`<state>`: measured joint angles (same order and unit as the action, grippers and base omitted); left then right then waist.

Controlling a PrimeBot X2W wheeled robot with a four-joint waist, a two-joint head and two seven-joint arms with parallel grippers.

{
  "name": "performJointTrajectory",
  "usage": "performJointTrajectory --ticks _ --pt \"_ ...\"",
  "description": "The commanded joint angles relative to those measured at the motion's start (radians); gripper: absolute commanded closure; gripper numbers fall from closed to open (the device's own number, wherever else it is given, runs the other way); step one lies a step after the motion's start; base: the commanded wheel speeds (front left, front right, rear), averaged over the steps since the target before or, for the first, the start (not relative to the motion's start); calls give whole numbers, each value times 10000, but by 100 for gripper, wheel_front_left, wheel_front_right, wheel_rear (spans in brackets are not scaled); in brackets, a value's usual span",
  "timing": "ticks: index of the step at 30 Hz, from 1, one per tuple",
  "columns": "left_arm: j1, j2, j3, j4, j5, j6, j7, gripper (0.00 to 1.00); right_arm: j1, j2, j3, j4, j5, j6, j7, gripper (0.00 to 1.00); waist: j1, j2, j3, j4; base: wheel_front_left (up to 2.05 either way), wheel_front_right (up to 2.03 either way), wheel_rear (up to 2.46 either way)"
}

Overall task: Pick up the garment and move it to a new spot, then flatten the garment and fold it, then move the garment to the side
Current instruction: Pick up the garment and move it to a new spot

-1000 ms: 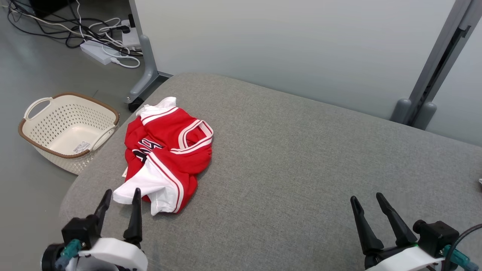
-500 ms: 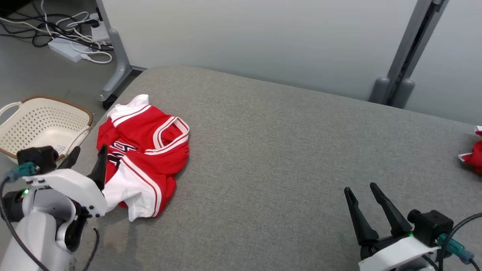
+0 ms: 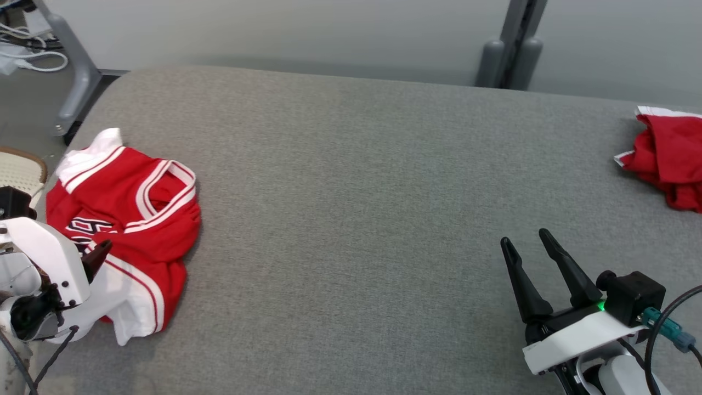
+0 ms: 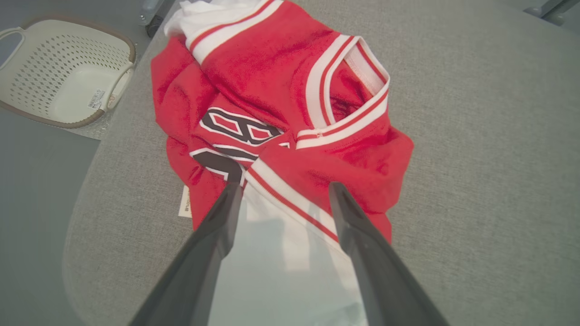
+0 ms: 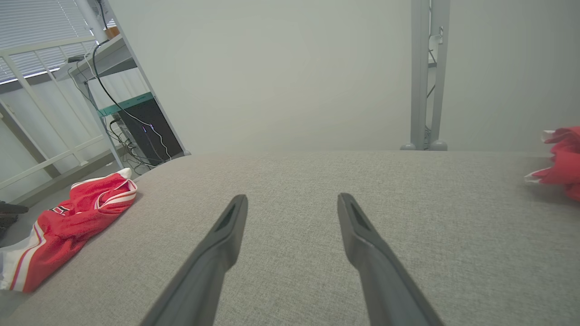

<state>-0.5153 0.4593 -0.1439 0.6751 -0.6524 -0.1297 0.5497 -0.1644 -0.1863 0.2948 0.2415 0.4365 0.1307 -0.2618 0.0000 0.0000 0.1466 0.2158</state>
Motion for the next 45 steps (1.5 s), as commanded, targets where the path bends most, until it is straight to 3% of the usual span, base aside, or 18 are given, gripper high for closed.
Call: performJointTrajectory --ticks 1,6,10,17,19,20,21,22,34,45 --pt "-202 67 -59 111 -244 -8 203 0 -163 -73 -46 -28 44 6 -40 0 0 0 424 -462 0 0 0" --pt "-520 484 -61 701 -966 -8 756 0 -423 -123 37 -73 54 4 -40 0 0 0 808 -984 0 0 0" --pt "-680 848 -287 1379 -785 52 1166 0 -584 -140 73 -75 79 6 -40 0 0 0 970 -1301 0 0 0" --pt "-680 803 -250 2148 -1111 71 1788 0 -618 -163 42 -53 129 4 -40 0 0 0 1019 -1570 0 0 0" --pt "-688 807 -232 2280 -1186 64 1826 49 -580 -155 11 -48 125 4 -40 0 0 0 980 -1610 0 0 0" --pt "-690 814 -229 2301 -1207 62 1774 62 -564 -154 -2 -48 122 4 -40 0 0 0 964 -1608 0 0 0" --pt "-695 822 -233 2310 -1209 59 1725 87 -549 -153 -18 -46 119 4 -40 0 0 0 948 -1596 0 0 0" --pt "-703 824 -242 2310 -1209 56 1673 100 -535 -145 -43 -41 103 4 -40 0 0 0 928 -1576 0 0 0" --pt "-689 866 -676 1565 -1215 0 1314 100 -343 -25 -46 37 97 4 -40 0 0 0 476 -1263 0 0 0" --pt "-364 1137 -1700 -1206 -1119 -8 1508 100 -113 169 -86 168 139 4 -40 0 0 0 -266 -1136 0 0 0"
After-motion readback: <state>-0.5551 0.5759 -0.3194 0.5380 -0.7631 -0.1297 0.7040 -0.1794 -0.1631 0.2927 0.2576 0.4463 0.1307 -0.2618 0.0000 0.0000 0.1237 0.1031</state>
